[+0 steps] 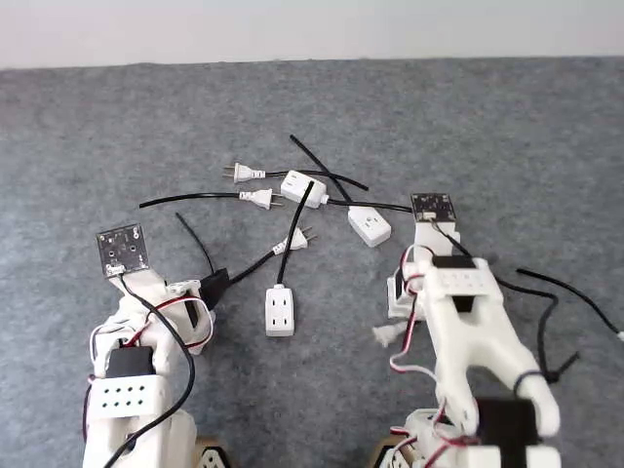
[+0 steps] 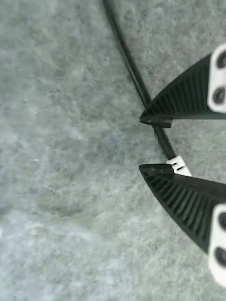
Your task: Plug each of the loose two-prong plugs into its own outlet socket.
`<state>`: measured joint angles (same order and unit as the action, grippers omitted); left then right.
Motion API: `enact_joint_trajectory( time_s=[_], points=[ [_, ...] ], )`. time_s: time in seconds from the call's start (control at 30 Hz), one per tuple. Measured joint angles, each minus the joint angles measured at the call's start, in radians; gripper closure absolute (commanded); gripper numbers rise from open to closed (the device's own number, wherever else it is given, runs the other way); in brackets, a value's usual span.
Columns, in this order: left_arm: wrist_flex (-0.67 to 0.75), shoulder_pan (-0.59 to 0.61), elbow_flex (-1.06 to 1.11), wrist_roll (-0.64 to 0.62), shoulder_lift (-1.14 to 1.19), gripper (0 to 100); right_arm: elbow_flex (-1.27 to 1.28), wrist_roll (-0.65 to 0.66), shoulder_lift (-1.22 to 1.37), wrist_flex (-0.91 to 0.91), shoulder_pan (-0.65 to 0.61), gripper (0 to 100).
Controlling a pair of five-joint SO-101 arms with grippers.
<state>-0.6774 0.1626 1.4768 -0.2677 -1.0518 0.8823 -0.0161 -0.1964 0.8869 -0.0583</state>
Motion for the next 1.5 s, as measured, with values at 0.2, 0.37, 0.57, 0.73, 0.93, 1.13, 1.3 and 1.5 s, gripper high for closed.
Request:
enact_joint_trajectory(
  time_s=[0.2,0.37,0.57,0.73,0.93,1.13,1.3,1.5],
  points=[
    [0.000,0.000,0.000,0.000,0.000,67,-0.123,0.000,0.138,0.060,0.000,87.9],
    [0.000,0.000,0.000,0.000,0.000,67,-0.133,0.000,0.146,0.069,0.008,99.0],
    [0.000,0.000,0.000,0.000,0.000,67,-0.133,0.000,0.149,0.086,0.006,98.8],
    [0.000,0.000,0.000,0.000,0.000,67,-0.133,0.029,0.138,0.114,0.025,98.1],
    [0.000,0.000,0.000,0.000,0.000,67,-0.132,0.068,-0.075,0.190,0.054,86.8],
    [0.000,0.000,0.000,0.000,0.000,67,-0.109,0.018,-0.249,0.232,0.089,85.1],
    [0.000,0.000,0.000,0.000,0.000,67,-0.020,-0.029,-0.249,0.126,0.196,84.8],
    [0.000,0.000,0.000,0.000,0.000,67,0.008,-0.080,-0.144,0.000,0.235,84.8]
  ],
)
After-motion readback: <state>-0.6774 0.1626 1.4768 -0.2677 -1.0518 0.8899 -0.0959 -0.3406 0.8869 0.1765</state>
